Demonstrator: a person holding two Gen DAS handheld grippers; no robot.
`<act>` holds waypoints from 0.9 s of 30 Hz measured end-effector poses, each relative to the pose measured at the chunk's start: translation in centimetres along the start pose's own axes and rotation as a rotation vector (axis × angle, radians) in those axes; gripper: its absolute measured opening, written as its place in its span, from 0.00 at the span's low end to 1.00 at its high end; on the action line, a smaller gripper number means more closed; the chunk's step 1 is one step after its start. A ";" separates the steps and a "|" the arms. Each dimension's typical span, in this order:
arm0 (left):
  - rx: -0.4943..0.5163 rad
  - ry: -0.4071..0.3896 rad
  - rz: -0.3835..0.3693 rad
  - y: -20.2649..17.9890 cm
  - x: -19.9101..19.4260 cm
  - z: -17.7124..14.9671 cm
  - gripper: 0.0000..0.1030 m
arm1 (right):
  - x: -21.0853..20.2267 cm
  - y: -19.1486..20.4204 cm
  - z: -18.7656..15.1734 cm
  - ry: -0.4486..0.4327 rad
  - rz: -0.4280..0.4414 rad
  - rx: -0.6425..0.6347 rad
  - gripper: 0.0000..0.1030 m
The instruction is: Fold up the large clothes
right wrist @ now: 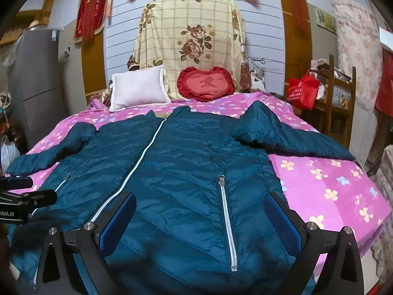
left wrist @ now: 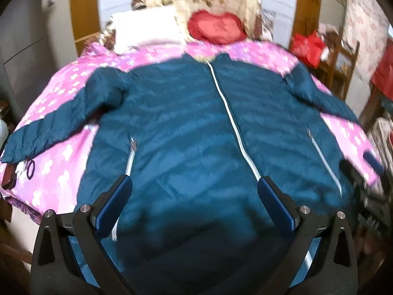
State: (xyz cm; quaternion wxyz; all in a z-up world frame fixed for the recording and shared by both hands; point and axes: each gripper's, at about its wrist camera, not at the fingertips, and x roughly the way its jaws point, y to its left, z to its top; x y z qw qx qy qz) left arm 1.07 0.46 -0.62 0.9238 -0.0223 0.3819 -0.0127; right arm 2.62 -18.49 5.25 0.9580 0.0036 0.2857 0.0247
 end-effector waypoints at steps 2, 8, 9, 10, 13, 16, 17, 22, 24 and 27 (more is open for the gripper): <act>-0.018 0.025 -0.032 0.2 0.5 0.9 1.00 | -0.1 0.4 0.2 -0.011 0.004 -0.018 1.00; 0.011 0.020 -0.021 -0.5 2.2 4.1 1.00 | 0.3 1.0 3.8 -0.054 0.012 -0.099 1.00; 0.010 0.024 -0.024 -0.6 2.7 4.5 1.00 | 0.6 0.8 4.9 -0.069 -0.003 -0.112 1.00; 0.009 0.026 -0.023 -0.8 3.1 4.8 1.00 | 0.9 0.8 5.5 -0.078 -0.011 -0.123 1.00; 0.000 0.038 -0.006 -1.1 4.4 5.2 1.00 | 2.6 0.3 6.4 -0.094 -0.060 -0.169 1.00; -0.020 0.062 -0.006 -1.2 5.6 4.8 1.00 | 3.8 -0.6 4.1 -0.086 -0.118 -0.174 1.00; -0.018 0.066 -0.004 -1.4 5.8 4.7 1.00 | 4.4 -0.6 4.0 -0.037 -0.130 -0.180 1.00; 0.014 0.058 0.057 -3.0 6.4 3.9 1.00 | 4.2 -0.1 4.1 -0.030 -0.145 -0.222 1.00; 0.025 0.053 0.064 -3.2 6.4 3.9 1.00 | 4.7 0.0 3.8 -0.004 -0.140 -0.230 1.00; 0.045 0.035 0.100 -3.5 6.2 3.7 1.00 | 5.1 -0.1 3.7 0.030 -0.124 -0.201 1.00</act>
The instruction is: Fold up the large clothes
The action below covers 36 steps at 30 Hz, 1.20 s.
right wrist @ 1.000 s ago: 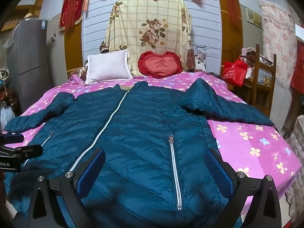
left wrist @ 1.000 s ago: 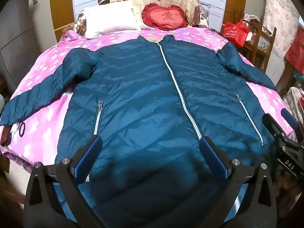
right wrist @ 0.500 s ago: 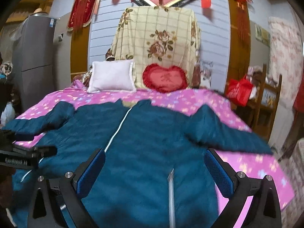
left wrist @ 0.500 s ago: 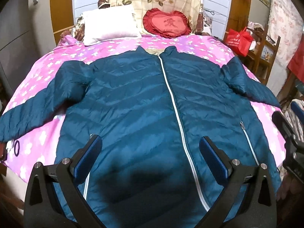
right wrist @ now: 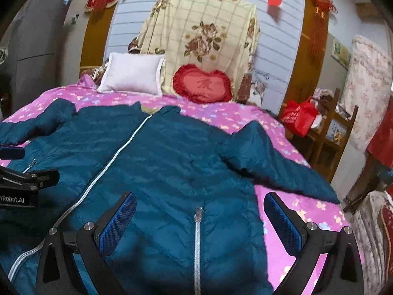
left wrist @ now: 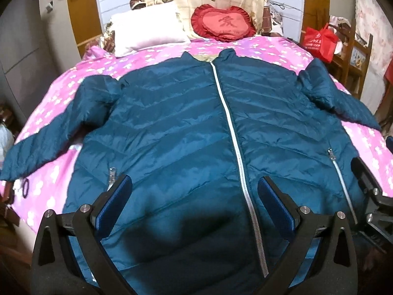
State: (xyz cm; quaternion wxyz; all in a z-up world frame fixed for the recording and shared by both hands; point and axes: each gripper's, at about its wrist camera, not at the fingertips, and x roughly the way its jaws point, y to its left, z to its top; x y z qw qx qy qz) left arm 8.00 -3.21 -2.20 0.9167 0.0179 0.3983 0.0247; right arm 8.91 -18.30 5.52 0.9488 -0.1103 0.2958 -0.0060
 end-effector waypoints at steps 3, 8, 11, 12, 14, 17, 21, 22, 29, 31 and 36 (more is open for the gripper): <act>0.011 -0.020 0.010 -0.2 -0.3 -0.1 1.00 | 0.2 -0.6 -0.1 0.020 0.009 0.056 1.00; -0.016 0.010 -0.016 0.5 0.3 -0.1 1.00 | 1.4 -1.6 -0.1 0.090 0.000 0.128 1.00; -0.042 0.026 -0.031 0.9 0.6 -0.1 1.00 | 1.5 -2.2 0.1 0.102 0.014 0.186 1.00; -0.046 0.028 -0.034 0.8 0.6 -0.2 1.00 | 1.5 -2.1 0.1 0.104 0.012 0.192 1.00; -0.056 0.036 -0.041 1.0 0.8 -0.2 1.00 | 1.7 -1.9 0.1 0.113 -0.007 0.182 1.00; -0.070 0.048 -0.045 1.2 1.0 -0.3 1.00 | 2.5 -1.5 -0.1 0.153 -0.038 0.173 1.00; -0.081 0.070 -0.051 1.3 1.4 -0.3 1.00 | 2.9 -1.7 0.0 0.166 -0.052 0.194 1.00; -0.083 0.075 -0.053 1.4 1.5 -0.3 1.00 | 3.0 -1.8 0.0 0.168 -0.065 0.193 1.00; -0.092 0.096 -0.059 1.7 2.0 -0.3 1.00 | 3.6 -1.5 0.2 0.185 -0.071 0.191 1.00; -0.091 0.101 -0.063 1.7 2.0 -0.3 1.00 | 3.7 -1.4 0.3 0.185 -0.066 0.188 1.00; -0.093 0.112 -0.069 1.8 2.4 -0.3 1.00 | 3.8 -1.3 0.4 0.187 -0.064 0.189 1.00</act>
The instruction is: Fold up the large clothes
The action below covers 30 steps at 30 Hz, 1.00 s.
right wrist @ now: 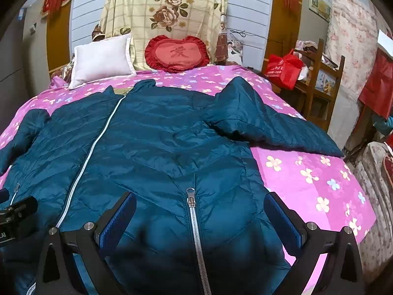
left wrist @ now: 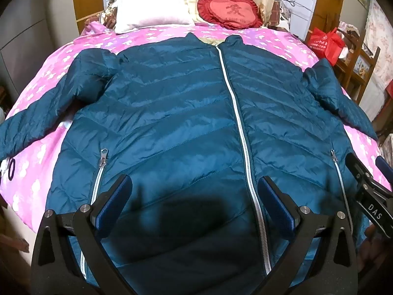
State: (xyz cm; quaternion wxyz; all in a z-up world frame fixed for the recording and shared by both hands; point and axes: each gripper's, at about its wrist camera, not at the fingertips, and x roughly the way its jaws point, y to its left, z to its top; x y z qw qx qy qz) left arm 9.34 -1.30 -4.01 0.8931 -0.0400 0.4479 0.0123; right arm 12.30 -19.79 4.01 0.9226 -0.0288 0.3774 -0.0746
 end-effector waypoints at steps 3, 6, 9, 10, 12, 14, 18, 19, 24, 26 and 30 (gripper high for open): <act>-0.002 0.005 -0.003 0.1 0.1 0.0 1.00 | 0.0 0.1 0.0 0.004 -0.001 0.000 1.00; -0.002 0.004 -0.003 0.1 0.1 0.0 1.00 | 0.0 0.1 0.0 0.003 0.000 -0.001 1.00; -0.002 0.001 -0.004 0.1 0.1 0.0 1.00 | 0.0 0.1 0.0 0.003 -0.001 0.001 1.00; -0.001 -0.001 -0.006 0.1 0.1 0.0 1.00 | 0.0 0.1 0.0 0.002 -0.003 0.003 1.00; 0.001 -0.006 -0.008 0.0 0.1 0.1 1.00 | 0.0 0.1 0.0 -0.004 -0.004 0.009 1.00; 0.008 -0.013 -0.002 0.0 -0.1 0.0 1.00 | 0.2 0.1 -0.1 -0.001 -0.006 0.009 1.00; 0.008 -0.018 -0.002 0.0 -0.3 -0.1 1.00 | 0.1 0.1 -0.3 0.006 -0.002 0.008 1.00; 0.006 -0.018 -0.003 0.0 -0.4 -0.1 1.00 | 0.0 0.0 -0.3 0.006 0.000 0.009 1.00; 0.000 -0.012 0.006 0.3 -0.5 0.0 1.00 | -0.7 0.0 -0.3 -0.012 0.001 0.006 1.00; -0.017 -0.048 0.012 1.0 -1.3 0.3 1.00 | -0.6 -0.3 -0.4 -0.006 0.011 0.023 1.00; -0.025 -0.137 0.032 3.7 -2.9 1.1 1.00 | 0.0 -1.0 -0.5 0.001 0.035 0.068 1.00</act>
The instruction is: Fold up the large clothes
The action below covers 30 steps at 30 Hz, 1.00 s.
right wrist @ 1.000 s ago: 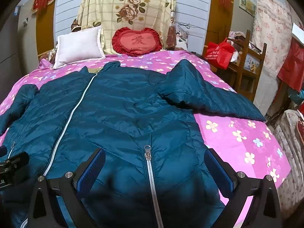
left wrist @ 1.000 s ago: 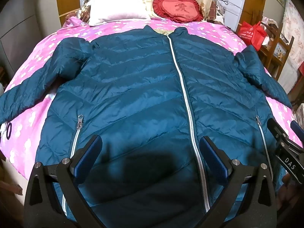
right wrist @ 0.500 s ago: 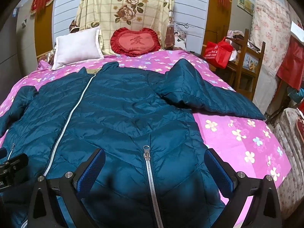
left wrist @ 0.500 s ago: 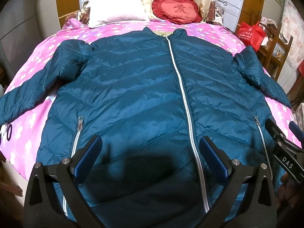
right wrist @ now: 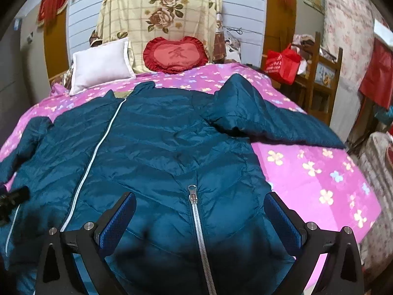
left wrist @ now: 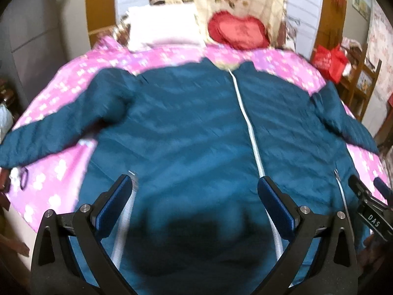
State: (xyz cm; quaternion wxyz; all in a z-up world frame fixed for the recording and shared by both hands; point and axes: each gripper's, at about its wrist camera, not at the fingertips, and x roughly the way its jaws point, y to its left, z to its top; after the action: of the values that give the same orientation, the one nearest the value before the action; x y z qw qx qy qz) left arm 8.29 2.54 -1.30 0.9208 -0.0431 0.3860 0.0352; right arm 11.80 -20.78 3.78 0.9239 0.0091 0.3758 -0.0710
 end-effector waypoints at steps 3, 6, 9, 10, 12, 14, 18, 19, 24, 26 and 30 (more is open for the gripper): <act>-0.006 -0.015 -0.005 3.0 -0.2 0.6 1.00 | 0.0 -0.2 0.1 -0.004 0.014 0.023 1.00; -0.021 0.000 0.020 6.6 0.3 0.8 1.00 | -0.2 0.1 0.2 -0.016 0.028 0.018 1.00; -0.062 0.016 0.066 10.6 0.8 0.9 1.00 | -0.2 0.6 0.2 -0.020 0.030 0.015 1.00; -0.079 0.017 0.113 12.8 1.2 1.1 1.00 | -0.2 0.7 0.1 -0.018 0.035 0.015 1.00; -0.098 0.016 0.187 15.7 1.5 1.4 1.00 | -0.1 1.0 0.1 -0.016 0.035 0.008 1.00; -0.127 0.005 0.251 19.8 1.7 2.0 1.00 | 0.0 1.3 0.1 -0.013 0.032 -0.003 1.00; -0.236 -0.008 0.447 30.5 1.7 2.8 1.00 | 0.4 1.6 0.0 0.001 0.031 -0.013 1.00; -0.267 0.004 0.516 33.2 1.9 2.7 1.00 | 0.4 1.6 0.0 0.003 0.032 -0.012 1.00; -0.385 0.106 0.714 42.5 3.4 1.4 1.00 | 0.5 1.8 -0.1 0.007 0.032 -0.021 1.00; -0.414 0.165 0.672 44.0 5.4 0.7 1.00 | 0.7 1.8 -0.1 0.014 0.025 -0.023 1.00; -0.357 0.199 0.581 43.4 8.1 1.1 1.00 | 1.0 1.8 -0.2 0.026 0.019 -0.024 1.00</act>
State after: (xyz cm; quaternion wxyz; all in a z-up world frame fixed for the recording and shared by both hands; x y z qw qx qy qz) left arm 10.51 46.03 -8.60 0.8083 -0.0951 0.4576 0.3580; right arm 12.62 -19.07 2.84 0.9196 0.0026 0.3887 -0.0579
